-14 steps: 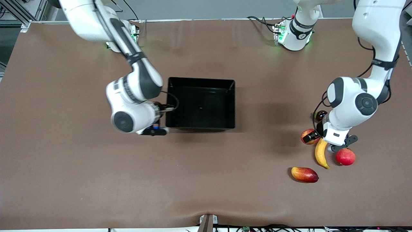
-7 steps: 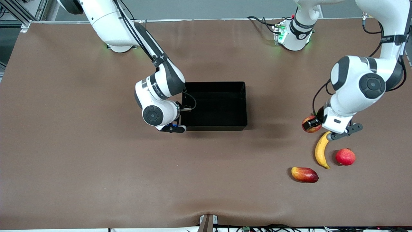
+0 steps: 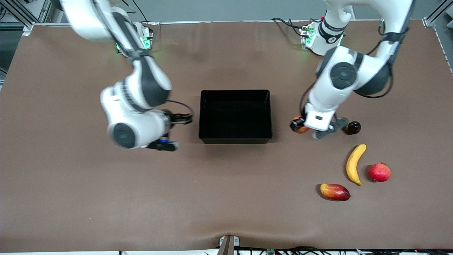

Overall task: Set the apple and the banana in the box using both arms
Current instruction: 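Carry the apple over the tray while the right gripper withdraws, then open the left gripper to drop the apple into the tray, then move the left gripper back over the yellow banana, then lower the left gripper and grasp the banana by its middle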

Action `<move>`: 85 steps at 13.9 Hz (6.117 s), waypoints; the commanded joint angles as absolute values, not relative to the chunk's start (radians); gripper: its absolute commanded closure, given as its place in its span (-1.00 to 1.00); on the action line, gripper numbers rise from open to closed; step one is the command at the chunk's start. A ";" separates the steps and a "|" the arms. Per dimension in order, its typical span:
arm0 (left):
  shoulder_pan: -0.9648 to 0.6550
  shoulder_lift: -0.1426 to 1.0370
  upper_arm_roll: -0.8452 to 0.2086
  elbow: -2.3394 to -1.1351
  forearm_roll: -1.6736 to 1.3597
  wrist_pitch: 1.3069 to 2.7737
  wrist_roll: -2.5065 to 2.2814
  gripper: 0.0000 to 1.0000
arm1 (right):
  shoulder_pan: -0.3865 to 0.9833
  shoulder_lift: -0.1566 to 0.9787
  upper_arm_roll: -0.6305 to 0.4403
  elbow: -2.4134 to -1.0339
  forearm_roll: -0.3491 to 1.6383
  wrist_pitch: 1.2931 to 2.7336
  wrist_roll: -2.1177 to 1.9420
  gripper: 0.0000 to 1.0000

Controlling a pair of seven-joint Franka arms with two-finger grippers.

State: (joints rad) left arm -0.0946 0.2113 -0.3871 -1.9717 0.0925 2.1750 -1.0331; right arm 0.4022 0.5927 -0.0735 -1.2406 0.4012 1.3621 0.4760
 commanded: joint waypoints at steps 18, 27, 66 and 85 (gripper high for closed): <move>-0.456 0.551 -0.387 -1.894 0.365 2.235 -1.635 1.00 | 0.041 0.030 -0.057 -1.394 -0.026 1.288 0.041 -1.00; -0.474 0.560 -0.388 -1.890 0.362 2.249 -1.738 -1.00 | 0.023 -0.052 -0.058 -1.520 -0.006 1.416 -0.129 -1.00; 0.347 0.679 -0.393 -1.706 0.497 2.306 0.017 -1.00 | -0.032 -0.041 -0.055 -1.493 0.028 1.416 -0.126 -1.00; 0.364 0.500 -0.500 -1.724 0.558 2.081 0.043 1.00 | -0.032 -0.038 -0.055 -1.493 0.028 1.417 -0.126 -1.00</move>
